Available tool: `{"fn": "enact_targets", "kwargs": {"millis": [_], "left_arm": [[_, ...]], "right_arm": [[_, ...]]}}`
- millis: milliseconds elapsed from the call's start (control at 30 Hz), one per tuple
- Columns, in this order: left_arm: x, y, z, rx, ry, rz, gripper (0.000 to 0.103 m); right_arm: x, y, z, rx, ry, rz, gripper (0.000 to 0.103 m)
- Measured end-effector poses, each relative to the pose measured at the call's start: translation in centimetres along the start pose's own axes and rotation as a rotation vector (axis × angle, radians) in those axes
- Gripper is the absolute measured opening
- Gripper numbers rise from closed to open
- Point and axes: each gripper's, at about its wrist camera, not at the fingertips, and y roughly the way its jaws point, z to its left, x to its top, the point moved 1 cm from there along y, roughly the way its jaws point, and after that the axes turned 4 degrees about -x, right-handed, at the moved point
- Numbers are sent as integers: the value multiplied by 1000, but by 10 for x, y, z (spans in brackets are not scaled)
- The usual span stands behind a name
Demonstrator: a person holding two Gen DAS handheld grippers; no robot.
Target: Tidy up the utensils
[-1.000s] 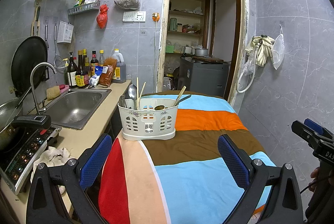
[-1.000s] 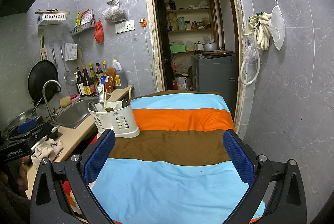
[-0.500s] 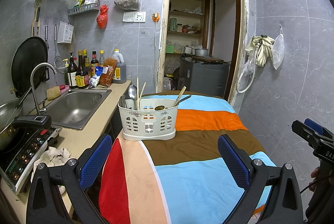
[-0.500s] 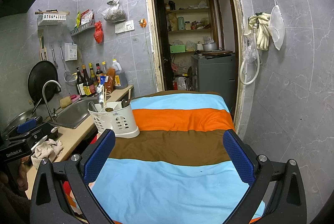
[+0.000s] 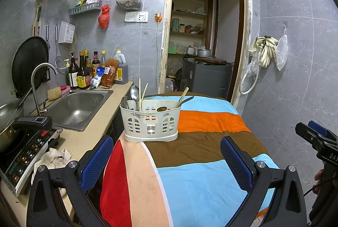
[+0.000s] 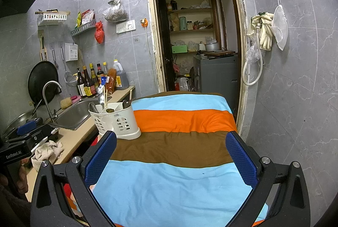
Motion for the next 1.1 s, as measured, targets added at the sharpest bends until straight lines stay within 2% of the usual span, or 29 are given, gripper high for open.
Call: {"fn": "enact_targets", "kwargs": {"millis": [1100], "left_arm": [[5,-2,-3,21,-10,5,102]], "right_arm": [[1,-1,3,0,-2,2,101]]}}
